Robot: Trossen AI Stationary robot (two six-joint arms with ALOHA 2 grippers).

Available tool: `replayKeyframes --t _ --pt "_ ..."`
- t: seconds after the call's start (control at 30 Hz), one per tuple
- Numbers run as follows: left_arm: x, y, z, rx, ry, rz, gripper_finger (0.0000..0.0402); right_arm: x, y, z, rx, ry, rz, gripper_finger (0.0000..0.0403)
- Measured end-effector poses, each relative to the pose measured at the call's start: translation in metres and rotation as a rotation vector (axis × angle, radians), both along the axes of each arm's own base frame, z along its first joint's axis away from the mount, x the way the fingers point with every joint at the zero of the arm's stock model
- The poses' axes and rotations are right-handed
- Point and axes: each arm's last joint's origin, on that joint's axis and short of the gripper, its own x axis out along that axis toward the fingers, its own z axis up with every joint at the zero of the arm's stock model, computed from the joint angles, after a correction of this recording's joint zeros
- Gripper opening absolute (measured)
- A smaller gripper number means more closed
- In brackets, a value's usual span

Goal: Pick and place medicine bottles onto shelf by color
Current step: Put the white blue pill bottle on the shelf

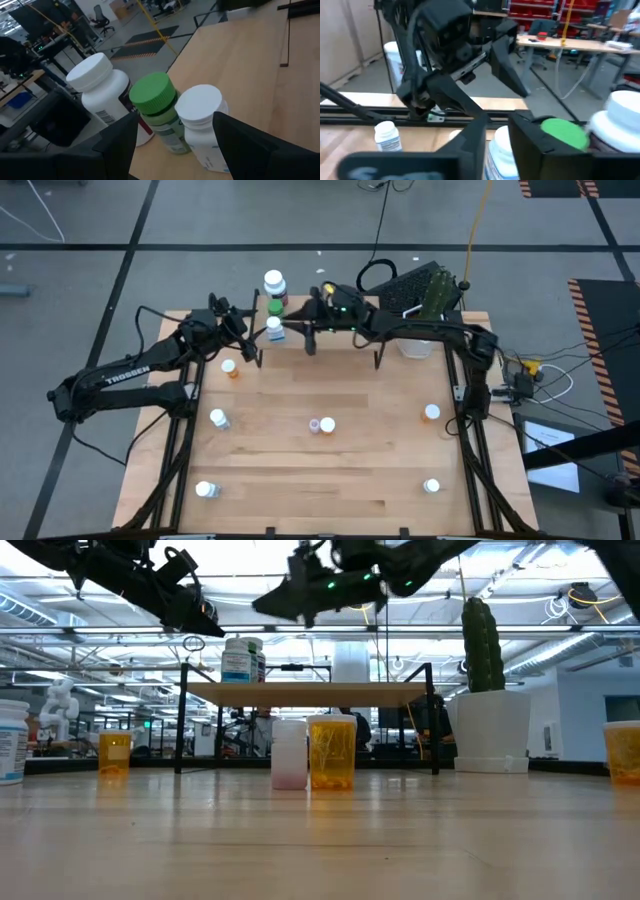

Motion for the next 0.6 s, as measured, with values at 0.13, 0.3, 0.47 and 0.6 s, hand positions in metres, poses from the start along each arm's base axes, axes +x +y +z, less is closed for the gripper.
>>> replayKeyframes --t 0.13,0.3,0.47,0.6 --pt "0.000 0.000 0.000 0.001 0.000 0.000 0.0260 0.016 -0.009 -0.014 0.008 0.018 -0.001 0.0023" --pt "0.000 0.000 0.000 -0.002 -0.002 0.001 0.0260 0.017 -0.007 -0.025 -0.013 0.047 0.007 0.0004" --pt "0.000 -0.001 0.000 -0.043 -0.038 0.014 0.0260 0.002 0.001 -0.023 -0.009 0.070 0.013 0.0012" --pt "-0.002 -0.007 0.003 -0.060 -0.062 0.001 0.0260 -0.026 0.011 -0.018 -0.015 0.073 0.011 0.0013"
